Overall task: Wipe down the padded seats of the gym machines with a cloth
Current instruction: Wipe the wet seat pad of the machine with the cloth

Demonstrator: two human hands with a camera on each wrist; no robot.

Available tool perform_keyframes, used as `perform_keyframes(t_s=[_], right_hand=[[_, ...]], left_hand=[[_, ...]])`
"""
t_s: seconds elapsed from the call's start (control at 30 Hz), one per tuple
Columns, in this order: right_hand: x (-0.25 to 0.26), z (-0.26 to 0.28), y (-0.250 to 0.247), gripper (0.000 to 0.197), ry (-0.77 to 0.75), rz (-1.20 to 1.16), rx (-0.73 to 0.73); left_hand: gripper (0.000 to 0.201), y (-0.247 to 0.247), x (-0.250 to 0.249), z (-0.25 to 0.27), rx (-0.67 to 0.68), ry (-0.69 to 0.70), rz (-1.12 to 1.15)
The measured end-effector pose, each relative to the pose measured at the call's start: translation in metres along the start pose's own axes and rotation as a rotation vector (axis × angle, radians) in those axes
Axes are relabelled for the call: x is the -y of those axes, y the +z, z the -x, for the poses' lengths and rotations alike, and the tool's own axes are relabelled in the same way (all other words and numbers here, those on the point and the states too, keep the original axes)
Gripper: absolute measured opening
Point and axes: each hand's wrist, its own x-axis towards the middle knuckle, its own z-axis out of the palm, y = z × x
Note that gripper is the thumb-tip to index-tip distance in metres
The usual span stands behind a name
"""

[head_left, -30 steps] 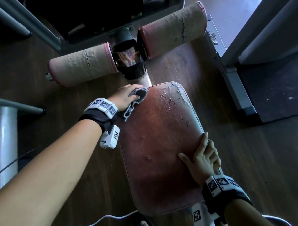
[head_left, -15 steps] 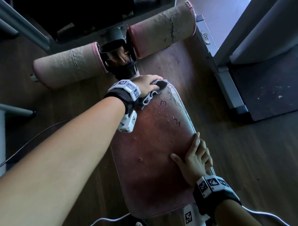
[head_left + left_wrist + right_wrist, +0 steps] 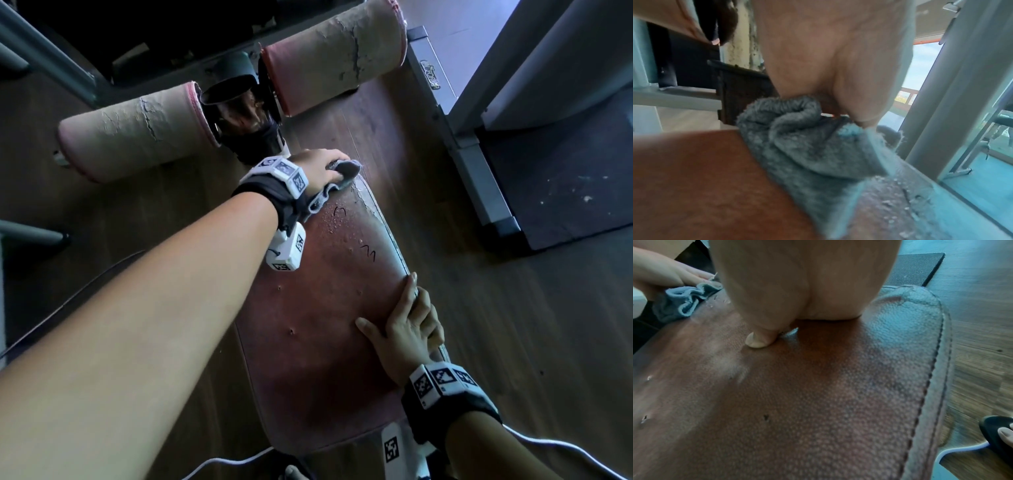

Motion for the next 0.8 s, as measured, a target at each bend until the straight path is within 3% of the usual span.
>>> perform_keyframes(t_s=[0.27,0.43,0.6,0.8], right_hand=[[0.000,0.001,-0.002,0.118,0.005,-0.006,0.008],[0.002,0.002,-0.003,0.119,0.005,-0.012,0.022],[0.005,0.005,-0.007,0.118,0.006,-0.004,0.026],[0.006,0.005,-0.007,0.117,0.019,0.027,0.010]], left_hand=[[0.037,-0.012,0.045,0.014,0.026,-0.109,0.057],[0.041,-0.001,0.022,0.001,0.058,-0.065,0.000],[0.043,0.013,0.017,0.005,-0.075,-0.046,-0.027],[0.052,0.037,0.031,0.054,-0.305,-0.198,-0.053]])
